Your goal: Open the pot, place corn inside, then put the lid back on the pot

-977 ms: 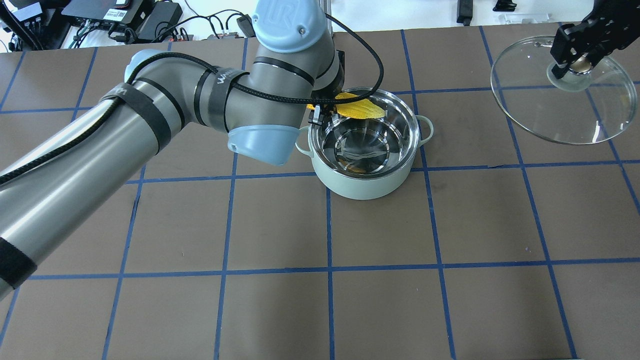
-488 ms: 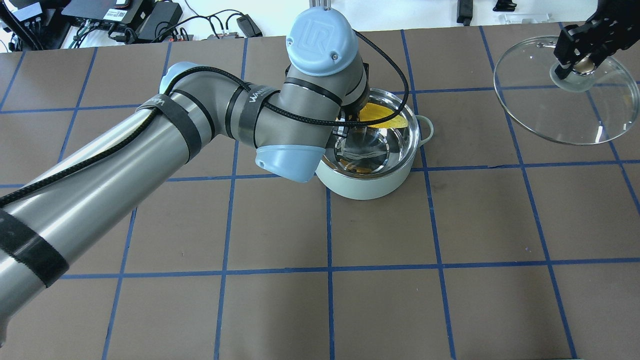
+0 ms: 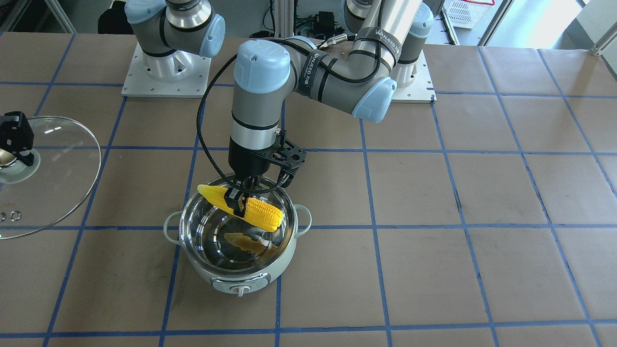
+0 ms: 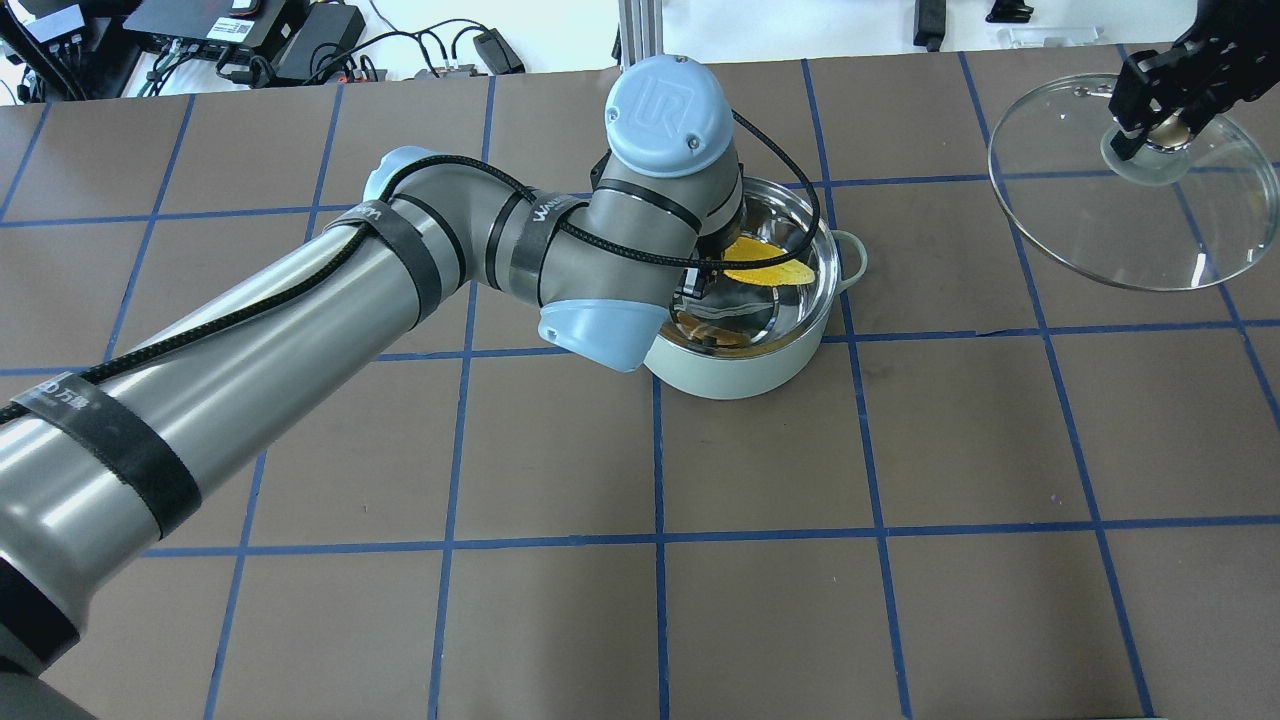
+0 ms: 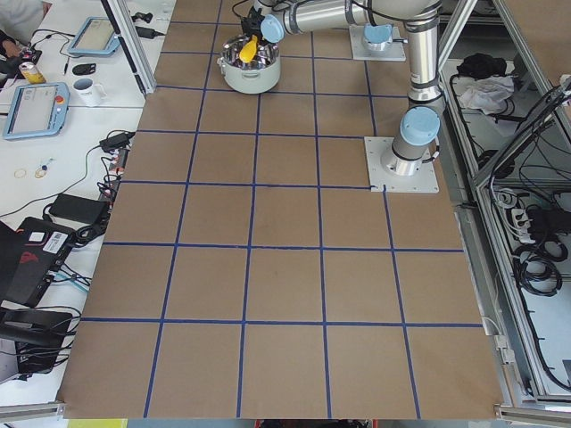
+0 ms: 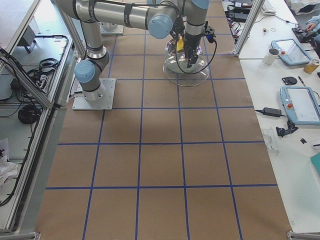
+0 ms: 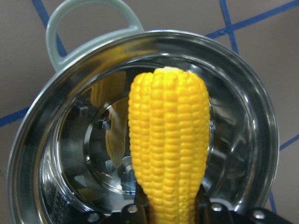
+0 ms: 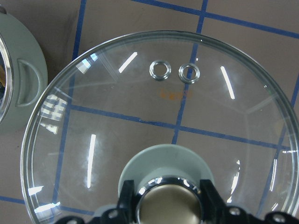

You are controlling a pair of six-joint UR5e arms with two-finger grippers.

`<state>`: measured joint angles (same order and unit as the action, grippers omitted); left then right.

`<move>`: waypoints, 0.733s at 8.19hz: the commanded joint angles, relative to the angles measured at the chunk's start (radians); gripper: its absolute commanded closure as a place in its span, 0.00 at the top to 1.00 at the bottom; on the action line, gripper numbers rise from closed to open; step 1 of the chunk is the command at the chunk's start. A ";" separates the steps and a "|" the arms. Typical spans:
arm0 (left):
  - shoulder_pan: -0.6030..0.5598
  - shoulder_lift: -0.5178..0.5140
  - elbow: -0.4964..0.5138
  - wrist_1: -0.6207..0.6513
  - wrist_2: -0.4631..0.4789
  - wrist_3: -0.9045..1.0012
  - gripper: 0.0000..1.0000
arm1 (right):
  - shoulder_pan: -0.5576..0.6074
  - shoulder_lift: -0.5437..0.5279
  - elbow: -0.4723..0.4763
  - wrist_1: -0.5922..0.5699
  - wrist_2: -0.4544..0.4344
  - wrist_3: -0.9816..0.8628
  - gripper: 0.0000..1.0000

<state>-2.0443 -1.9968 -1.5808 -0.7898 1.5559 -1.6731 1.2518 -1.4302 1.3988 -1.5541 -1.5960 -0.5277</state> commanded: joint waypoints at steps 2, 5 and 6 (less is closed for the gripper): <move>-0.001 -0.013 0.004 0.000 0.003 -0.005 0.53 | 0.000 -0.001 0.000 0.000 0.005 0.000 0.19; -0.001 0.010 0.008 0.004 0.004 0.015 1.00 | 0.000 -0.001 0.003 0.002 0.007 0.002 0.19; -0.001 0.018 0.008 0.004 0.003 0.022 1.00 | 0.000 -0.001 0.003 0.000 0.010 0.000 0.19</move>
<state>-2.0448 -1.9923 -1.5736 -0.7873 1.5596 -1.6664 1.2517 -1.4312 1.4014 -1.5534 -1.5894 -0.5271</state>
